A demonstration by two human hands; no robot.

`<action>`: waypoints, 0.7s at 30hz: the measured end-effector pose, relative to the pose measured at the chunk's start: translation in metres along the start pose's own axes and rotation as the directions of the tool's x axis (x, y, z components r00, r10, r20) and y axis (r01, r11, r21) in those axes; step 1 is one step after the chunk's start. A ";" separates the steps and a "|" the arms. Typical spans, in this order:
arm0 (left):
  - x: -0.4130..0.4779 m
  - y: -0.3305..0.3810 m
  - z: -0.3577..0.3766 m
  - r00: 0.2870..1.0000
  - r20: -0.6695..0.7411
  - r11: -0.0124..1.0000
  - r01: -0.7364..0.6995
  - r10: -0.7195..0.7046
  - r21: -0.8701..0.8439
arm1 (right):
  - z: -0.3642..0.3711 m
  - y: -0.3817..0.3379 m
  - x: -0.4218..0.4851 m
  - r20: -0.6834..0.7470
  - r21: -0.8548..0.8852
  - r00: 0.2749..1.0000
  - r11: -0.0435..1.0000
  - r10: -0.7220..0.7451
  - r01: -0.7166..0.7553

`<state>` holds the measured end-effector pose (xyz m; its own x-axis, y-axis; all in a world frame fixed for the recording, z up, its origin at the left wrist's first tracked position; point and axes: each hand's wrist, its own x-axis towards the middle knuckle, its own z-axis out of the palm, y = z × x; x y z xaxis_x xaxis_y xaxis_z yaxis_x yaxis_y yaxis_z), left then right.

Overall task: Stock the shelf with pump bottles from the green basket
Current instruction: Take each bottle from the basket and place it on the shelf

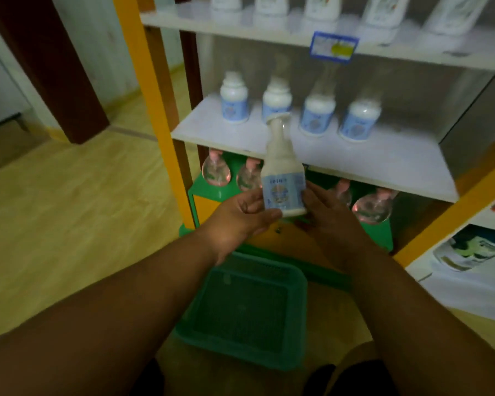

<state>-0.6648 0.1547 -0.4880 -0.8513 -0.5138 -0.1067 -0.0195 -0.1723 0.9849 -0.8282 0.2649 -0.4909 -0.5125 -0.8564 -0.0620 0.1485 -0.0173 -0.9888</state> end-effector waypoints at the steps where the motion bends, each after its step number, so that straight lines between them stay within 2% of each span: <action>1: 0.001 0.006 0.006 1.000 0.005 1.000 -0.015 0.015 0.006 | -0.002 -0.005 -0.004 -0.002 0.018 1.000 1.000 -0.005 0.005; 5: 0.011 0.029 0.032 0.994 0.060 0.995 -0.097 0.095 0.035 | -0.017 -0.025 -0.010 -0.087 0.041 0.989 0.992 -0.119 0.123; 8: 0.026 0.045 0.051 0.982 0.104 0.986 -0.162 0.158 0.030 | -0.034 -0.042 -0.015 -0.083 -0.061 0.976 0.979 -0.200 0.195; 10: 0.041 0.052 0.068 0.975 0.133 0.975 -0.194 0.179 0.111 | -0.052 -0.055 -0.018 -0.043 -0.173 0.972 0.960 -0.230 0.220; 12: 0.060 0.055 0.086 0.966 0.158 0.931 -0.241 0.203 0.275 | -0.077 -0.065 -0.020 -0.045 -0.281 0.965 0.930 -0.259 0.237; 14: 0.080 0.056 0.107 0.961 0.179 0.842 -0.273 0.213 0.466 | -0.104 -0.071 -0.020 -0.067 -0.400 0.947 0.878 -0.315 0.264; 16: 0.103 0.056 0.129 0.966 0.182 0.756 -0.257 0.184 0.602 | -0.131 -0.075 -0.021 -0.100 -0.434 0.939 0.864 -0.329 0.256; 18: 0.126 0.053 0.151 0.969 0.199 0.773 -0.237 0.145 0.589 | -0.155 -0.078 -0.020 -0.135 -0.455 0.939 0.861 -0.317 0.225; 21: 0.159 0.050 0.180 0.962 0.184 0.764 -0.273 0.203 0.585 | -0.186 -0.087 -0.008 -0.144 -0.531 0.931 0.821 -0.334 0.212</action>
<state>-0.8955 0.2160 -0.4315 -0.9193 -0.3741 0.1224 -0.0890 0.5006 0.8611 -0.9941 0.3689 -0.4297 -0.6491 -0.7174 0.2528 -0.4356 0.0782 -0.8967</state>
